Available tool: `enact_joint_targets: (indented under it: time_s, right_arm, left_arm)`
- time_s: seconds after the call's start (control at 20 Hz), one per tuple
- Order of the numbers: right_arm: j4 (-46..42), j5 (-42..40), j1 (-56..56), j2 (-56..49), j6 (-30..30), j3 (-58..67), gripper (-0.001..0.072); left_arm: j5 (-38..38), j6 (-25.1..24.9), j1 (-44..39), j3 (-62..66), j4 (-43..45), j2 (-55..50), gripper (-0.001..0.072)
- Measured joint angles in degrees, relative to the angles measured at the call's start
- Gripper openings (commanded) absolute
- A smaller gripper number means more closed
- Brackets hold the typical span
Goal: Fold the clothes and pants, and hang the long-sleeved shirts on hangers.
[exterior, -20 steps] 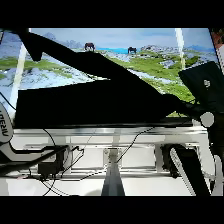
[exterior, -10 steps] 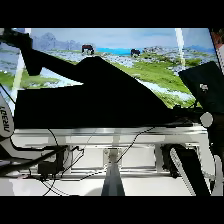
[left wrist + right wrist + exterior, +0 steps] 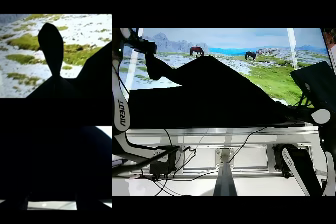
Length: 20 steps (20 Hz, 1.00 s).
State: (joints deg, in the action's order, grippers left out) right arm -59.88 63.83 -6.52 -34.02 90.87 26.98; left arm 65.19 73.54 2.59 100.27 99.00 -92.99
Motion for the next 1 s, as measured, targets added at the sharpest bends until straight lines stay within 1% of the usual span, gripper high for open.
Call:
enact_joint_targets:
  time_s: [0.1, 0.25, 0.45, 0.65, 0.75, 0.8, 0.9, 1.0]
  right_arm:
    - [5.81, 0.59, 1.53, -3.76, -1.62, -0.52, 0.0596]
    - [13.64, -0.52, 7.54, -10.51, -3.93, -0.9, 0.0596]
    - [20.46, -6.43, 17.9, -20.15, -5.16, -1.09, 0.0596]
    - [26.45, -14.03, 22.34, -27.74, -4.96, -0.37, 0.0588]
    - [28.09, -18.36, 23.15, -30.53, -4.9, 1.05, 0.0427]
    - [28.57, -20.15, 23.41, -31.93, -4.87, 2.05, 0.0323]
    - [29.09, -22.88, 23.71, -34.53, -4.87, 4.44, 0.003]
    - [29.14, -24.85, 23.85, -36.24, -4.87, 7.28, 0.0021]
  left_arm:
    - [0.0, -0.02, -0.52, 0.0, -0.13, -0.13, 0.0007]
    - [0.02, -0.02, -0.94, 0.0, -0.2, -0.22, 0.0007]
    - [0.07, -0.02, -1.14, 0.0, -0.28, -0.26, 0.0007]
    - [0.04, -0.02, -1.14, 0.0, -0.28, -0.26, 0.0007]
    - [0.04, -0.02, -1.14, 0.0, -0.28, -0.26, 0.0008]
    - [0.07, -0.02, -1.14, 0.0, -0.28, -0.26, 0.0008]
    - [0.04, -0.02, -1.14, 0.0, -0.28, -0.26, 0.0007]
    - [0.04, -0.02, -1.14, 0.0, -0.28, -0.26, 0.0007]
